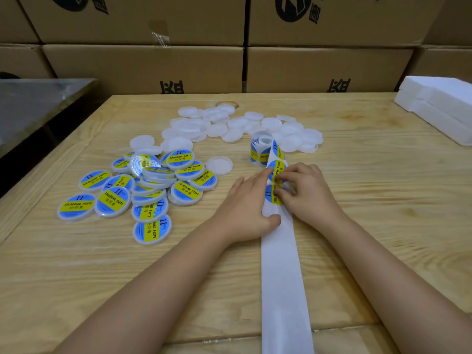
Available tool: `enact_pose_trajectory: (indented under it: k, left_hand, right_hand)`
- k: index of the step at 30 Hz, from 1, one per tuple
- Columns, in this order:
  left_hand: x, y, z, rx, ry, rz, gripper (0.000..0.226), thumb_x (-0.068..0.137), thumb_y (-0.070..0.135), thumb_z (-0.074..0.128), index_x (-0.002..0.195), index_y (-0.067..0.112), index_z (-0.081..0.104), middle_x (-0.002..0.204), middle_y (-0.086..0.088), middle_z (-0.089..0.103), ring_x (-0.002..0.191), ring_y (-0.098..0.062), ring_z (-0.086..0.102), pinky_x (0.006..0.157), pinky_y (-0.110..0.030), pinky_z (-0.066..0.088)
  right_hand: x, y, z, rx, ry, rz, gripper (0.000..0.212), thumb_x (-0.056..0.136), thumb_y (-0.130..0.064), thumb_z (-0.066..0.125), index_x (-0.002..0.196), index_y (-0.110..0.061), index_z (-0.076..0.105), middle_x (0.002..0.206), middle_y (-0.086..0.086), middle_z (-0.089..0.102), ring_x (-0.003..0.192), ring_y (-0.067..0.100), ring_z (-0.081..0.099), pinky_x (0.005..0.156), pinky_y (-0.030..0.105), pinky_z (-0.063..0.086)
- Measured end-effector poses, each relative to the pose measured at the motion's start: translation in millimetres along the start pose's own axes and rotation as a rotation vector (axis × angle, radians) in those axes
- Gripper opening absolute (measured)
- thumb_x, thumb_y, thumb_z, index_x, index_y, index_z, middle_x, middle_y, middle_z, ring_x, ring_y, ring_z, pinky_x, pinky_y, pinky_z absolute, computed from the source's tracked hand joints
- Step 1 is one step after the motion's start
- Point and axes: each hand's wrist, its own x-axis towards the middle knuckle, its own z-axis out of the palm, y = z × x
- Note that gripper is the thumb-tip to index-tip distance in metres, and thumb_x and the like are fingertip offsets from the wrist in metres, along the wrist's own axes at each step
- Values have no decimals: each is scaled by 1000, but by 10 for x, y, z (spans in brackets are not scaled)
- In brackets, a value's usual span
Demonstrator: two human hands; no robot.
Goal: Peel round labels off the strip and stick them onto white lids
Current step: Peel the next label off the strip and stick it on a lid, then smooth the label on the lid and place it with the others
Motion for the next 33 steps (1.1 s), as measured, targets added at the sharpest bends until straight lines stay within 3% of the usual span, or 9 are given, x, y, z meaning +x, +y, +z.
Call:
enact_pose_trajectory:
  k: [6, 16, 20, 23, 28, 33]
  left_hand:
    - [27, -1, 40, 71, 82, -47, 54, 96, 19, 43, 146, 13, 23, 143, -2, 42, 123, -24, 40, 107, -37, 26]
    - [55, -40, 69, 117, 117, -15, 50, 92, 21, 47, 140, 17, 34, 140, 1, 46, 127, -18, 41, 107, -35, 25]
    - [52, -36, 69, 94, 130, -24, 53, 90, 24, 51, 139, 15, 33, 138, 1, 48, 124, -21, 43, 105, -34, 26]
    - [55, -36, 63, 98, 127, -23, 54, 90, 25, 53, 139, 16, 34, 139, 1, 47, 126, -20, 42, 106, -33, 25]
    - [62, -31, 46, 70, 113, -18, 58, 89, 27, 54, 141, 19, 30, 140, 7, 47, 124, -17, 41, 101, -30, 25]
    - [87, -57, 58, 112, 72, -31, 61, 91, 38, 51, 144, 21, 25, 144, 6, 42, 132, -16, 35, 107, -32, 23]
  right_hand:
    - [-21, -11, -30, -111, -113, -25, 30, 88, -26, 62, 115, -13, 66, 114, 6, 59, 105, 28, 49, 92, 39, 39]
    - [2, -65, -73, -26, -112, 83, 22, 83, -23, 67, 103, -12, 65, 101, 6, 59, 101, 26, 50, 89, 38, 40]
    - [-14, -116, -103, 18, -61, 100, 15, 78, -16, 70, 92, -13, 64, 87, 0, 64, 84, 22, 56, 76, 33, 45]
    - [-29, -137, -117, 11, -25, 125, 4, 81, -19, 67, 84, -16, 66, 66, -10, 54, 73, 18, 55, 66, 28, 41]
    - [-2, -131, -169, 124, 6, 243, 10, 84, -17, 62, 75, -19, 60, 73, -1, 64, 73, 18, 58, 60, 27, 40]
    - [18, -126, -248, 243, -53, 336, 18, 87, -16, 55, 71, -21, 55, 71, -4, 61, 65, 11, 56, 50, 22, 35]
